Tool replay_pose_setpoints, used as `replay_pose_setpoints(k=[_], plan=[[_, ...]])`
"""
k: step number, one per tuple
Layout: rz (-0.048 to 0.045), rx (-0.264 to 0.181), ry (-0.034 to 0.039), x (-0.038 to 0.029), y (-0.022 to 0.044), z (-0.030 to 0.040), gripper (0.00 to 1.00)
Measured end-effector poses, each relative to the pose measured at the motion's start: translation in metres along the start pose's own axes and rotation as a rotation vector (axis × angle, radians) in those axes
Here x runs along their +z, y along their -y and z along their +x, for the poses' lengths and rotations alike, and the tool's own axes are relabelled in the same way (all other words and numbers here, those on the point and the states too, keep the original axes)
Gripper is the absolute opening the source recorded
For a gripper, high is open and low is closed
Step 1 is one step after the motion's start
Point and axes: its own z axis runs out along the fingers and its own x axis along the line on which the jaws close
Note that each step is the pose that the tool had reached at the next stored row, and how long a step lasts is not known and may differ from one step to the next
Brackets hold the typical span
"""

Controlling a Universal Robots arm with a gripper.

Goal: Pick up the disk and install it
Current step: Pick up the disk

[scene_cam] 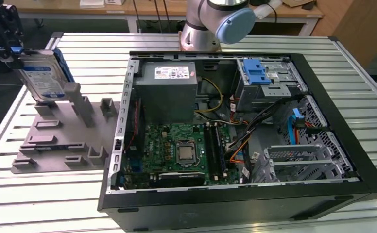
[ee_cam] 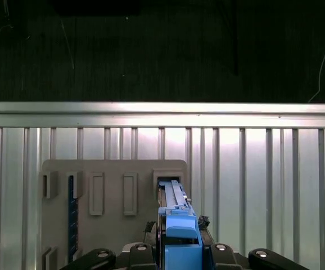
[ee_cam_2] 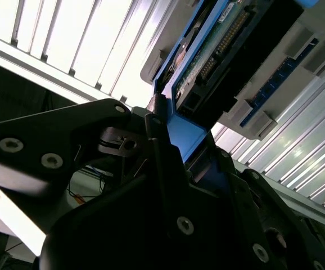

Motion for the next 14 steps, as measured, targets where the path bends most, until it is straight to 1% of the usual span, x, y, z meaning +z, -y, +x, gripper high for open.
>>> replay_pose_setpoints(k=[14], plan=[[-0.0001, 0.0, 0.0, -0.0031, -0.0001, 0.0, 0.36]])
